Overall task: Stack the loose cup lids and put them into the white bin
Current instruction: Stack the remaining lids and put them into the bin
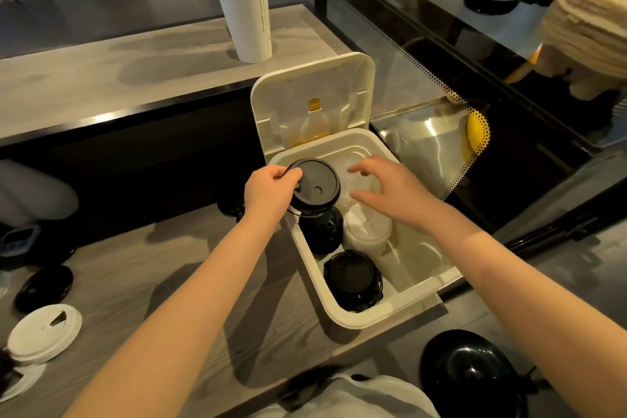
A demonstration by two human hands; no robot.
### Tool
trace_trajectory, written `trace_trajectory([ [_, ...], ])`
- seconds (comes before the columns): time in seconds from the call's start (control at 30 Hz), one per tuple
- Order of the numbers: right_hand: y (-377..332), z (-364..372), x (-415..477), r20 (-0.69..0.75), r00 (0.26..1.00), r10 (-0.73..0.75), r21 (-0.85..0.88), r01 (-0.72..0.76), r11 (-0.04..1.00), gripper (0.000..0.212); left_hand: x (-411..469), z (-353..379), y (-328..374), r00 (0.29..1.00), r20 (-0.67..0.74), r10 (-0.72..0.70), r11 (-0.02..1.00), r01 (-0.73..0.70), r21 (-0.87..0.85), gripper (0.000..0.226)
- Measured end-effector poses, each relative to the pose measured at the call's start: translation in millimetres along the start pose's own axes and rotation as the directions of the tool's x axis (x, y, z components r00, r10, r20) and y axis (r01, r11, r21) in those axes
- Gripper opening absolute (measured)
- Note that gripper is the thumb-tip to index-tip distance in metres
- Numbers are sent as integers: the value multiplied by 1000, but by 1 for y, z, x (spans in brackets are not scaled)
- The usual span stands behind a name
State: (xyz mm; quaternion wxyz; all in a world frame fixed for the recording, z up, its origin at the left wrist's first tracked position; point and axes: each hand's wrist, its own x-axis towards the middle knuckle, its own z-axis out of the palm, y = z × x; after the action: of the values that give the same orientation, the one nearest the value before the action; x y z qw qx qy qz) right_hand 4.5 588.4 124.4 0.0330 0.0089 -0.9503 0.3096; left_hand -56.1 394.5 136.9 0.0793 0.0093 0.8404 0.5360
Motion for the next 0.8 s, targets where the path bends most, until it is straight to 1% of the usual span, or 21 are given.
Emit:
trace_trajectory([
  [0.03,-5,-5,0,-15,1000,-27,75,28,997,58,0,2,3,1000,17,-3,1000,3,-2,16],
  [0.07,-10,-7,0,18,998,-60,103,58,993,71,-1,5,7,999,54,-2,1000,2,5,15],
  [0.13,-15,-8,1,132,982,-137,59,130,990,90,-4,10,14,988,154,-8,999,2,37,9],
  [0.17,-16,-6,2,171,971,-169,31,166,986,94,-6,12,16,980,197,-15,999,6,43,8],
  [0.27,-15,-2,-2,207,953,-220,-11,227,974,94,-9,14,15,960,274,-58,998,53,26,18],
  [0.4,-14,-3,-12,260,939,-226,-33,243,970,94,-13,12,7,902,397,-167,976,208,-62,12],
  [0.47,-14,-4,-14,270,936,-227,-20,241,970,90,-17,11,6,869,462,-175,968,238,-80,13],
  [0.5,-13,-4,-15,266,939,-220,-2,229,974,88,-18,9,6,873,459,-163,974,217,-67,12],
  [0.53,-10,-4,-17,260,945,-200,18,203,979,87,-18,7,4,899,417,-135,987,158,-20,12],
  [0.57,-6,-4,-18,262,951,-165,31,162,986,87,-17,5,0,937,341,-82,996,62,68,16],
  [0.6,-3,-4,-21,276,953,-123,34,118,992,89,-16,2,-7,969,247,8,979,-57,194,24],
  [0.63,0,-3,-24,304,948,-94,20,93,996,90,-15,-2,-13,978,176,111,929,-165,330,33],
  [0.67,2,-1,-27,342,936,-87,-13,97,995,91,-14,-5,-21,968,156,199,866,-248,434,40],
  [0.7,3,3,-29,384,918,-100,-62,134,989,89,-14,-7,-29,953,176,247,811,-302,501,46],
  [0.73,2,8,-31,431,894,-121,-115,187,976,86,-14,-9,-37,942,216,256,771,-334,543,51],
  [0.8,-2,20,-31,521,840,-152,-203,295,934,81,-17,-9,-48,931,287,227,727,-358,586,57],
])
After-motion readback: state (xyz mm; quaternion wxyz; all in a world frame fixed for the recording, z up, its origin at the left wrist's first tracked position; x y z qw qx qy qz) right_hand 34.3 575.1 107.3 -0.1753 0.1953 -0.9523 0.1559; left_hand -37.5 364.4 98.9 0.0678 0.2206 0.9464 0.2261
